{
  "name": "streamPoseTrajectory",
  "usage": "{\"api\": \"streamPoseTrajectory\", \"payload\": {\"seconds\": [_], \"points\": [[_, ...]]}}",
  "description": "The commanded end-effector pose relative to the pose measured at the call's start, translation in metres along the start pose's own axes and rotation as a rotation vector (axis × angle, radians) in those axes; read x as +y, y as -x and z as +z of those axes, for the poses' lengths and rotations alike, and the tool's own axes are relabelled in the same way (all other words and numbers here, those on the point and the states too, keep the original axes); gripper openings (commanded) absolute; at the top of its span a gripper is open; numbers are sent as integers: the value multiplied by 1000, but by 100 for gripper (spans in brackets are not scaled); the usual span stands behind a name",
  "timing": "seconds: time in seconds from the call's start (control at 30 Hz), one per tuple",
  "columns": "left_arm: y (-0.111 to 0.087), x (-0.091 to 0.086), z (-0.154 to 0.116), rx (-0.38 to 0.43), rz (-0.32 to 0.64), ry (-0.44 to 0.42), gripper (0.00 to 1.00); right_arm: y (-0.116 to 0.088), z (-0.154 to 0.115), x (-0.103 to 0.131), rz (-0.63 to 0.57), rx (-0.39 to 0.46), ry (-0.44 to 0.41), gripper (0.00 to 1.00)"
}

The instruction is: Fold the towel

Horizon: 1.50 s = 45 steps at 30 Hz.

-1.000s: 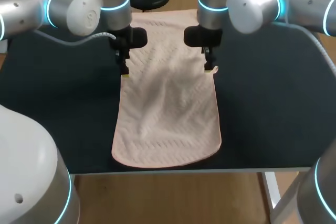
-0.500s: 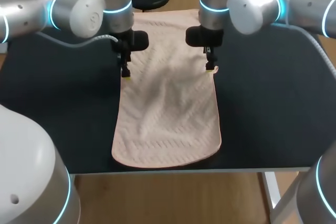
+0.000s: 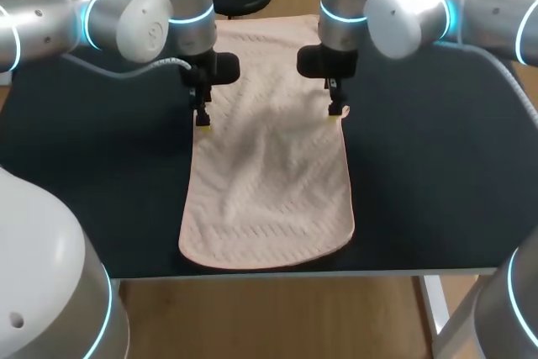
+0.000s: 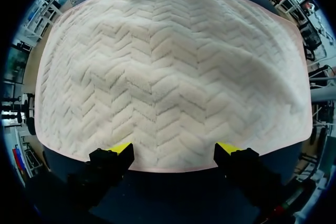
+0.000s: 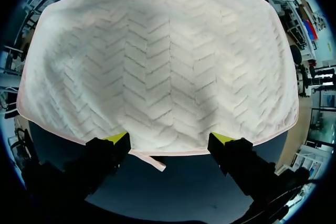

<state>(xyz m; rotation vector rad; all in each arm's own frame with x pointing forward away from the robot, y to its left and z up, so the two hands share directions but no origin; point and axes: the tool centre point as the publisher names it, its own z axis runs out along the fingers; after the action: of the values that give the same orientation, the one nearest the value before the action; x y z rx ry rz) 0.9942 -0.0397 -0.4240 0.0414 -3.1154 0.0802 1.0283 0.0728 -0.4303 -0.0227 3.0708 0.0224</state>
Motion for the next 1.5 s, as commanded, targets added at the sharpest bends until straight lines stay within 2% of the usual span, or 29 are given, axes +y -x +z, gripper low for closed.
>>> {"api": "streamPoseTrajectory", "payload": {"seconds": [0.03, 0.33, 0.4, 0.5, 0.6, 0.67, 0.73, 0.77, 0.8, 0.83, 0.87, 0.9, 1.27, 1.5], "points": [[3, 0, 4, 7, 2, 2, 100, 3, 4, 1, -2, 6, 0, 100], [2, 1, 9, 16, -2, -2, 100, 4, 8, 1, -7, 16, 1, 100], [2, 1, 10, 17, -3, -4, 86, 4, 8, 1, -9, 19, -1, 100], [3, 0, 11, 18, -3, -6, 77, 4, 8, 0, -12, 24, -4, 100], [3, 0, 12, 19, -12, -10, 74, 4, 9, 0, -17, 28, -5, 100], [3, 0, 13, 20, -17, -13, 49, 4, 9, -1, -21, 31, -7, 100], [3, 0, 13, 20, -17, -12, 43, 3, 10, -2, -23, 35, -8, 100], [3, -1, 13, 20, -18, -12, 39, 3, 11, -2, -23, 37, -8, 89], [2, -1, 13, 19, -20, -12, 36, 3, 11, -3, -23, 39, -9, 71], [2, -1, 13, 18, -22, -12, 20, 3, 12, -3, -24, 42, -10, 41], [2, -1, 13, 18, -23, -11, 0, 2, 12, -3, -24, 43, -11, 18], [2, 0, 13, 18, -26, -11, 0, 2, 12, -3, -26, 45, -11, 0], [-4, 2, 2, -9, -47, -14, 0, -3, 3, -5, -38, 38, -13, 0], [-10, 5, -14, -29, -54, -7, 0, -7, -16, -8, -42, 21, -11, 0]]}}
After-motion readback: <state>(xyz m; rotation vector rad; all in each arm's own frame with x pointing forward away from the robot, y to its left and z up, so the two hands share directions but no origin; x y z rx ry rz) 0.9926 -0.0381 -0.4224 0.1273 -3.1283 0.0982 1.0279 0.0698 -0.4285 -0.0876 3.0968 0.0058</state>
